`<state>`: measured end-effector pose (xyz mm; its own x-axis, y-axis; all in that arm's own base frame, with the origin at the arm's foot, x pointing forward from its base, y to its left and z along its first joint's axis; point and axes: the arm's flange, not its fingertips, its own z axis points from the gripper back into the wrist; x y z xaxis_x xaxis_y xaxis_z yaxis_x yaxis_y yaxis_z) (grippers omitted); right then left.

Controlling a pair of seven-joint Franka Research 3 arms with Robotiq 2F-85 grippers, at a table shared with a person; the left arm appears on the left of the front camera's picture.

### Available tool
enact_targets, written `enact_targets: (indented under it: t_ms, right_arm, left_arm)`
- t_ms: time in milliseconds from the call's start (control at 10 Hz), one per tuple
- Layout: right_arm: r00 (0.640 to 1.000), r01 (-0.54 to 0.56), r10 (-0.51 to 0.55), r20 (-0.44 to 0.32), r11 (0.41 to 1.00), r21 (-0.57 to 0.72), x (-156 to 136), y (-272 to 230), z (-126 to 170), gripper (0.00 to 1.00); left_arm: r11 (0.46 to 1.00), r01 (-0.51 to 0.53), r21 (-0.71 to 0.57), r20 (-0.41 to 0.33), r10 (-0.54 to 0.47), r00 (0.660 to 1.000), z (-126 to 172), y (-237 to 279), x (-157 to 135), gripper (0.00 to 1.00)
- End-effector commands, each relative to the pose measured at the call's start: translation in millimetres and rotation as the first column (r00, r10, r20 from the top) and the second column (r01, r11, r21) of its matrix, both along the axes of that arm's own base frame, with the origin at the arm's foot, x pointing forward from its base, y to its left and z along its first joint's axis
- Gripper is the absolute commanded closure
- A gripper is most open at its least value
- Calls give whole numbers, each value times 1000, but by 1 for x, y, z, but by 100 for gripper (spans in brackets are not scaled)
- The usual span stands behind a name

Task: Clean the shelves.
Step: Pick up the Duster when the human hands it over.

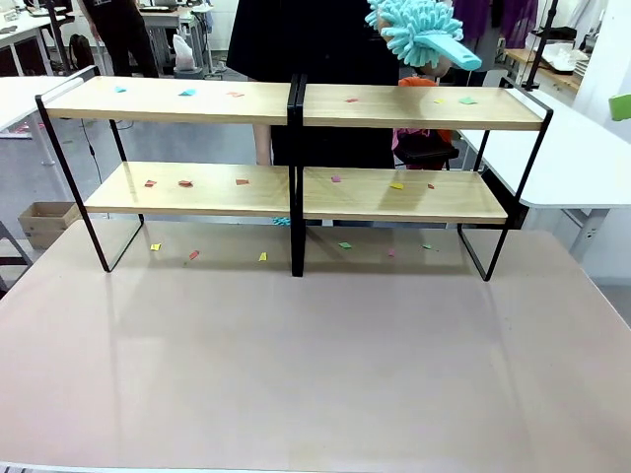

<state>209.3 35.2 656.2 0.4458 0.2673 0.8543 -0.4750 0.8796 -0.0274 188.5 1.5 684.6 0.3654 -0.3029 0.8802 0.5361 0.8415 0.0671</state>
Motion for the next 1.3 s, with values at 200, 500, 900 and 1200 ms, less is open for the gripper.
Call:
enact_targets:
  t_ms: [200,500,900,1200]
  right_arm:
    - [1000,-1,1,-2,1000,-1,1,0,-1,0]
    - [1000,-1,1,-2,1000,-1,1,0,-1,0]
    - [1000,-1,1,-2,1000,-1,1,0,-1,0]
    - [994,-87,89,-65,996,32,23,2,3,0]
  left_arm:
    - [1000,3,2,2,-3,1000,0,0,0,0]
    - [1000,3,2,2,-3,1000,0,0,0,0]
    - [1000,3,2,2,-3,1000,0,0,0,0]
    - [1000,3,2,2,-3,1000,0,0,0,0]
